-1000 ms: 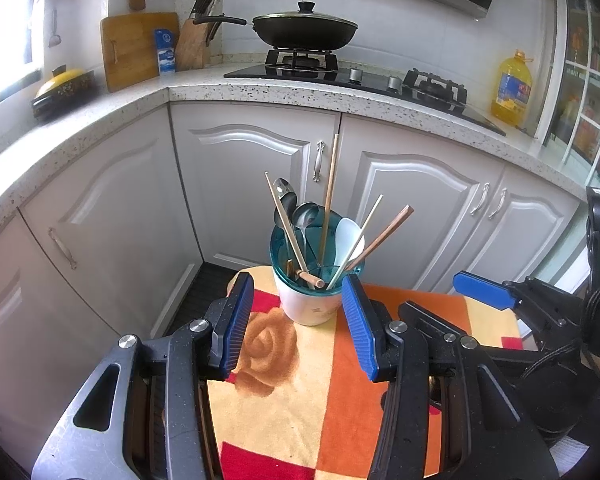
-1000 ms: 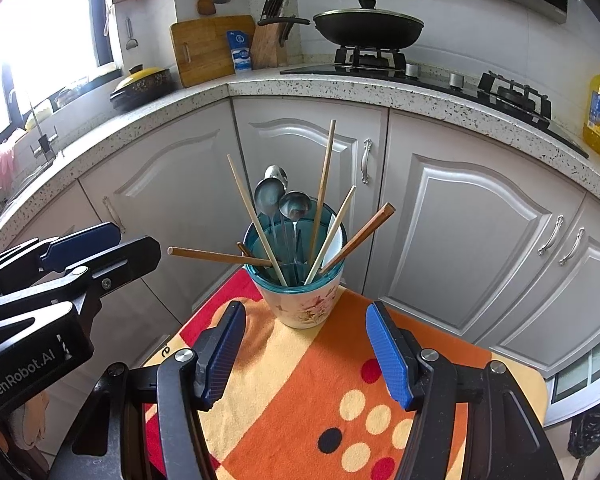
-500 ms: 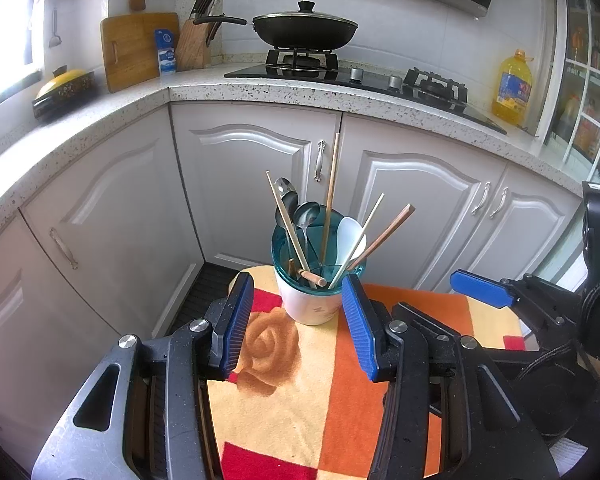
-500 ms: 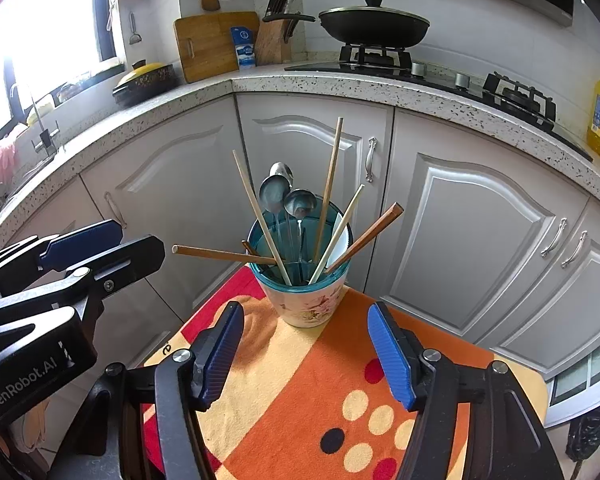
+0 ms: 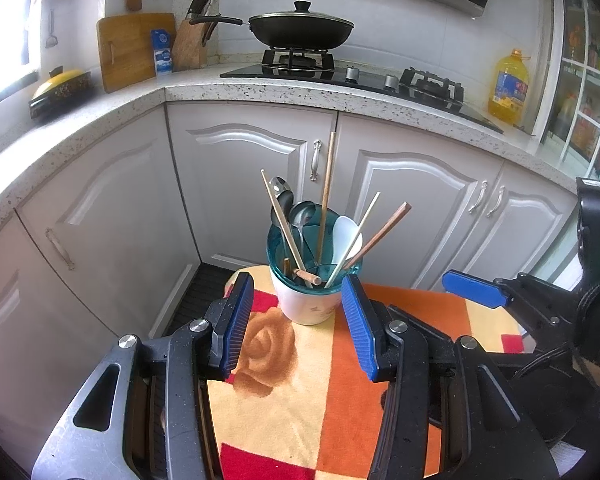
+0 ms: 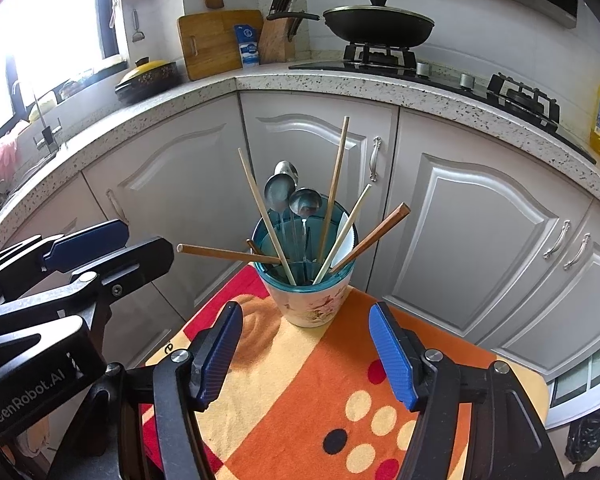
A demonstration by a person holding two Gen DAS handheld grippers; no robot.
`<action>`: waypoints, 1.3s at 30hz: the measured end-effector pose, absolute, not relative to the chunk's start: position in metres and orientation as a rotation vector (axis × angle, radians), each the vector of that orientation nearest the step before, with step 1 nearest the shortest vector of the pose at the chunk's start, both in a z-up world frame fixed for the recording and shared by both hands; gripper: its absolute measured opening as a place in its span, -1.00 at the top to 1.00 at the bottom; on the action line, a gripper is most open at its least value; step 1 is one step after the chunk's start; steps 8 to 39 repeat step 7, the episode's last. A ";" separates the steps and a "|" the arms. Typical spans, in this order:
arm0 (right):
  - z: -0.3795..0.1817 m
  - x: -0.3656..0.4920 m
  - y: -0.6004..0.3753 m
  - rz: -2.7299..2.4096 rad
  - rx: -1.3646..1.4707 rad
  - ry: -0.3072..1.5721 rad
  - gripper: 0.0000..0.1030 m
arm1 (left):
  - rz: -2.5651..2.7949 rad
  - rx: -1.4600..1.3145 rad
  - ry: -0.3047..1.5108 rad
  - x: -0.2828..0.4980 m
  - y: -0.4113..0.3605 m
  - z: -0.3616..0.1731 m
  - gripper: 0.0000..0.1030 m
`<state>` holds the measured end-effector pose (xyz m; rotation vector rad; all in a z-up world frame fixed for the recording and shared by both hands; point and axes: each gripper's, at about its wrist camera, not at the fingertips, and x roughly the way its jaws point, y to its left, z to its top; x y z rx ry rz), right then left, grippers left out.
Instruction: Organize utensils
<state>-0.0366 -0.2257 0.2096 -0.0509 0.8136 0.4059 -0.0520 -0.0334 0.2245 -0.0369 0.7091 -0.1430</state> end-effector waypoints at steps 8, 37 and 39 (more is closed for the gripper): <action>0.204 -0.040 -0.230 0.403 -0.038 0.812 -0.24 | -0.156 -0.034 0.705 -0.052 -0.033 0.217 0.12; 0.204 -0.040 -0.230 0.403 -0.038 0.812 -0.24 | -0.156 -0.034 0.705 -0.052 -0.033 0.217 0.12; 0.204 -0.040 -0.230 0.403 -0.038 0.812 -0.24 | -0.156 -0.034 0.705 -0.052 -0.033 0.217 0.12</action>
